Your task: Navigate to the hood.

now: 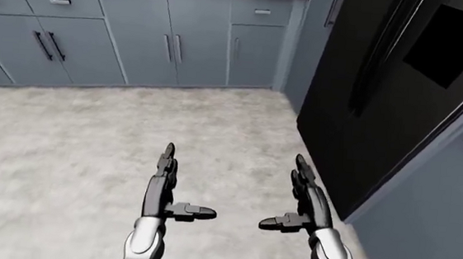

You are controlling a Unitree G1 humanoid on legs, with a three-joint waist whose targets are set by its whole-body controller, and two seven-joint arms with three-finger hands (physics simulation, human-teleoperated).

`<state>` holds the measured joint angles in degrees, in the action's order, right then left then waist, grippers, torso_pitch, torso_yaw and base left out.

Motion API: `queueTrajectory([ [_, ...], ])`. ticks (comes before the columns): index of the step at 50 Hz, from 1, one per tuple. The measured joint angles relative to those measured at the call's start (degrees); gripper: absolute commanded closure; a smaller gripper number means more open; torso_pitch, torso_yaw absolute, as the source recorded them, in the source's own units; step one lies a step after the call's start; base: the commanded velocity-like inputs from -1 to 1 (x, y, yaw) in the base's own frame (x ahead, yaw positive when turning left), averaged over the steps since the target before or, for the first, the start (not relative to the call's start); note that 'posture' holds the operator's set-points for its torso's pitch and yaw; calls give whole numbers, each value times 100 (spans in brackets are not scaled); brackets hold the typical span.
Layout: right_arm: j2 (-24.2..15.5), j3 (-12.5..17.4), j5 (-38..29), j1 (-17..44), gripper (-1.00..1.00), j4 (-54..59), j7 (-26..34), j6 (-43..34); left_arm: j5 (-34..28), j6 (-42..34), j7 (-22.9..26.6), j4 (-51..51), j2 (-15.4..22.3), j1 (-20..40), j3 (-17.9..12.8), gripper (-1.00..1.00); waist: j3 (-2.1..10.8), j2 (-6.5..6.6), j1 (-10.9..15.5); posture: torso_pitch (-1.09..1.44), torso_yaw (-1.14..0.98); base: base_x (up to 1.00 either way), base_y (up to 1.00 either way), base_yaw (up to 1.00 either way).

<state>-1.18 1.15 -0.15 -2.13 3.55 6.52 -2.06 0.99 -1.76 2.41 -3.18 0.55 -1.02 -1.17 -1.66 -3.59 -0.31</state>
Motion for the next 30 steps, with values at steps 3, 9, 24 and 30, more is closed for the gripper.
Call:
queueTrajectory([
  [3, 1, 3, -6, 6, -100, -28, -22, -20, 0, -22, 13, 11, 9, 7, -21, -100, -11, 156, 27, 0, 0, 0, 0, 27],
  [9, 17, -36, 9, 44, -100, -27, -13, 2, 0, 40, -12, 98, 19, 36, -64, -100, -38, 643, 15, 0, 0, 0, 0, 27],
  [24, 57, -114, 27, 62, -100, -89, 7, 8, 0, 30, -39, 85, 69, 20, -136, -100, -10, 40, 97, 0, 0, 0, 0, 27],
  [30, 0, -12, -10, -35, -100, -9, -14, -24, 1, -10, 11, -1, 4, -16, -5, -100, -17, 83, 26, 0, 0, 0, 0, 27],
])
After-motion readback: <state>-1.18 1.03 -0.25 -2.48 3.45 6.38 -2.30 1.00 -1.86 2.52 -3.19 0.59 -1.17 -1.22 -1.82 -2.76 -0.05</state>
